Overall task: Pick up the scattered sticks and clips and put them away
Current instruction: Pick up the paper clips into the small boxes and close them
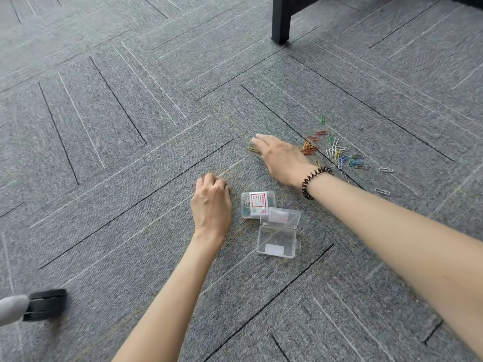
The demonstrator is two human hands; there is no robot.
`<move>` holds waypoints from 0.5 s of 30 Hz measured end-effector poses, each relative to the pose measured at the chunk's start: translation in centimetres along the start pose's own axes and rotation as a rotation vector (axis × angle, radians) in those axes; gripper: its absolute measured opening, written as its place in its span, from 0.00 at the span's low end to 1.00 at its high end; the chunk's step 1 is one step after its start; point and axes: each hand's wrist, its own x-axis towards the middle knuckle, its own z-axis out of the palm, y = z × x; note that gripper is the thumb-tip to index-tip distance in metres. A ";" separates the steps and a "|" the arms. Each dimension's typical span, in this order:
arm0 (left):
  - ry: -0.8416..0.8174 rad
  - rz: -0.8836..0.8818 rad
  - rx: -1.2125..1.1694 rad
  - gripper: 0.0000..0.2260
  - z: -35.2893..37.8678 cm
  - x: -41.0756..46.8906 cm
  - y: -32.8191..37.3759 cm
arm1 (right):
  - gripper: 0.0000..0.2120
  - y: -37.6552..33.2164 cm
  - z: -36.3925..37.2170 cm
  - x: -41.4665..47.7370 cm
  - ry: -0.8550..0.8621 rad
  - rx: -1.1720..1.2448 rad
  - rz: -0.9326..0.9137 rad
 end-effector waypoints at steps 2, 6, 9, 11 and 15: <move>-0.001 -0.002 -0.008 0.09 0.1 -0.3 -0.2 | 0.26 0.1 0.7 1.1 0.030 0.009 0.018; 0.010 0.017 -0.006 0.07 0.2 -0.7 -0.5 | 0.07 -0.3 1.5 2.2 0.083 -0.101 0.027; 0.013 0.033 0.000 0.05 0.1 -0.7 -0.5 | 0.05 -0.7 1.3 2.3 0.070 -0.209 0.005; 0.011 0.053 0.009 0.04 0.1 -0.6 -0.7 | 0.06 -0.9 0.9 2.4 0.058 -0.254 -0.028; 0.024 0.143 0.053 0.01 0.1 -0.1 -1.5 | 0.10 -1.4 0.0 2.3 0.045 -0.281 -0.096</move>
